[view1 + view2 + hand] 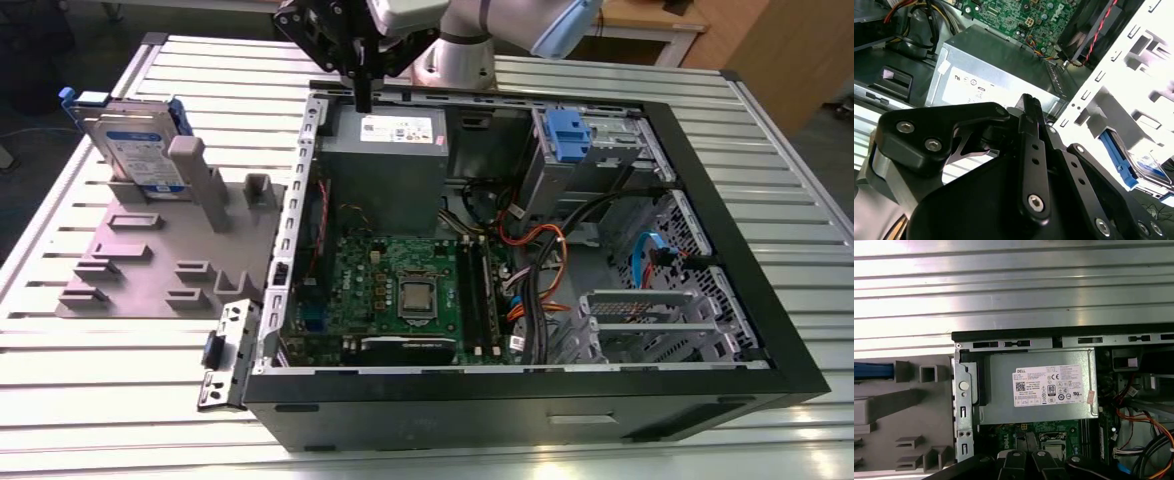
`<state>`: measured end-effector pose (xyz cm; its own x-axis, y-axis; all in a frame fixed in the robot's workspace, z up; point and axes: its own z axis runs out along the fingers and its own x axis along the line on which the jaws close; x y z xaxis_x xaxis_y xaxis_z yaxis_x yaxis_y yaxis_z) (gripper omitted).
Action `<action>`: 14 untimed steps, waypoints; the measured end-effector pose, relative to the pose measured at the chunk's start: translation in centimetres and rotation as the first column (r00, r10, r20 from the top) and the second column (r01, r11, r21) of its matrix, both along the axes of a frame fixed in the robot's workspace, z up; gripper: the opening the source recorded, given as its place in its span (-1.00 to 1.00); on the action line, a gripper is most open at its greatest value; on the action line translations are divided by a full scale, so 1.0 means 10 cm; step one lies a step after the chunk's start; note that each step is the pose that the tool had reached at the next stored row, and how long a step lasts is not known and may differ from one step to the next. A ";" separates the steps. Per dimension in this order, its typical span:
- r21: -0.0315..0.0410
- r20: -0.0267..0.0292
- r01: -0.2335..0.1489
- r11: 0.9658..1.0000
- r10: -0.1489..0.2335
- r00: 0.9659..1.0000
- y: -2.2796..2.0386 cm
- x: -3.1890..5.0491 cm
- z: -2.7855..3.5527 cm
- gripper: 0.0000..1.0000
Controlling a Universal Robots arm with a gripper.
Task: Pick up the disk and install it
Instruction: 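Reach for the disk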
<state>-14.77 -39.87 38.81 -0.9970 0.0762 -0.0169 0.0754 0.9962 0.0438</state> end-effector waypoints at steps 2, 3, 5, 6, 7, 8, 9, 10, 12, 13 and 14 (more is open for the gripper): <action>0.000 0.000 0.000 1.000 0.000 1.000 0.001 -0.020 -0.001 -0.79; 0.000 0.000 0.000 1.000 0.000 1.000 0.001 -0.024 -0.001 -0.79; 0.000 0.000 0.000 1.000 0.000 1.000 0.001 -0.028 -0.001 -0.79; 0.000 0.000 0.000 1.000 0.000 1.000 0.001 -0.030 -0.001 -0.79; 0.000 0.000 0.000 1.000 0.000 1.000 0.001 -0.032 -0.002 -0.79; 0.000 0.000 0.000 1.000 0.000 1.000 0.001 -0.032 -0.002 -0.79; 0.000 0.000 0.000 1.000 0.000 1.000 0.001 -0.033 -0.002 -0.79; 0.000 0.000 0.000 1.000 0.000 1.000 0.004 -0.035 -0.001 -0.79; 0.000 0.000 0.000 1.000 0.000 1.000 0.012 -0.037 -0.001 -0.79; 0.000 0.000 0.000 1.000 0.000 1.000 0.015 -0.039 -0.002 -0.79; 0.000 0.000 0.000 1.000 0.000 1.000 0.016 -0.043 -0.002 -0.79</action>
